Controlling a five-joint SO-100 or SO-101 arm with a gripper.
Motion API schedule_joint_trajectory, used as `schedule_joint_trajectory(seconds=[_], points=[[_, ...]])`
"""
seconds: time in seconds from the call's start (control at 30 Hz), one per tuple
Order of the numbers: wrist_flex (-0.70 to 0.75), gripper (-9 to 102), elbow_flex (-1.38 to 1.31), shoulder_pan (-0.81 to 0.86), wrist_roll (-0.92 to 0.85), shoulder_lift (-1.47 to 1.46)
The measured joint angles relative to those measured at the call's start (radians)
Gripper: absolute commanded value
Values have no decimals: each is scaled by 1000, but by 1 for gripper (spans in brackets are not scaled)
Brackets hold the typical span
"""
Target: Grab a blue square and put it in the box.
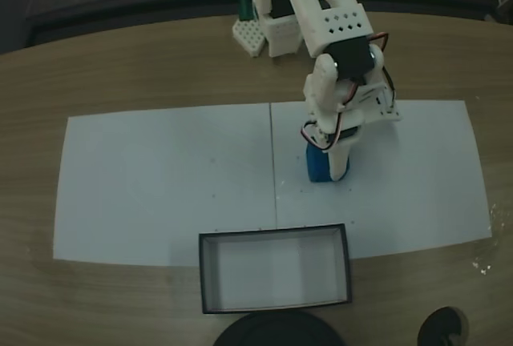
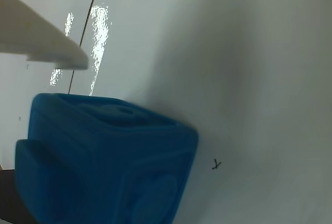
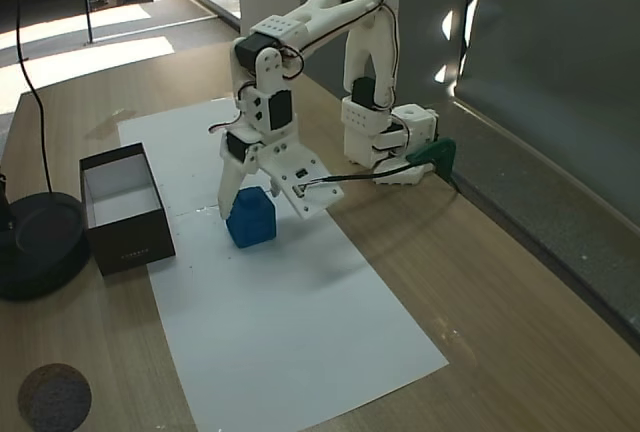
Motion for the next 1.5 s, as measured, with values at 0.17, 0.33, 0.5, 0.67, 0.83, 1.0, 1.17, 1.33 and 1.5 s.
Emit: schedule_joint_trajectory(seconds=[0.17, 0.33, 0.5, 0.67, 0.83, 1.0, 1.17, 1.33, 1.5], points=[[-52, 13, -26, -25, 3, -52], [-87, 7, -34, -25, 5, -67], [-12, 7, -92, -12, -6, -37], [77, 8, -350, 75, -6, 110], [58, 8, -647, 236, -6, 164], [-17, 8, -762, 344, -6, 31], [-57, 8, -813, 341, -6, -215], [-60, 9, -914, 336, -6, -416], [-60, 25, -976, 336, -6, -534]])
